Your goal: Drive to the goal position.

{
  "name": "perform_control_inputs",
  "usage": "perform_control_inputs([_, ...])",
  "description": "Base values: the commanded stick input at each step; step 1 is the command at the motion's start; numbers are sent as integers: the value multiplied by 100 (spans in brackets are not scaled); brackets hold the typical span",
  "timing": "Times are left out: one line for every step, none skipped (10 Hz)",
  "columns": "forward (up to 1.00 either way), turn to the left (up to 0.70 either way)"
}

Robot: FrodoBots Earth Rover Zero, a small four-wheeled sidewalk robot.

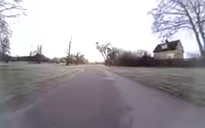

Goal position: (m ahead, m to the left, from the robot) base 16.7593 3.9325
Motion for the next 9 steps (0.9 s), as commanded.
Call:
perform_control_inputs([100,0])
perform_control_inputs([100,0])
perform_control_inputs([100,0])
perform_control_inputs([100,0])
perform_control_inputs([100,0])
perform_control_inputs([100,0])
perform_control_inputs([100,0])
perform_control_inputs([100,0])
perform_control_inputs([100,0])
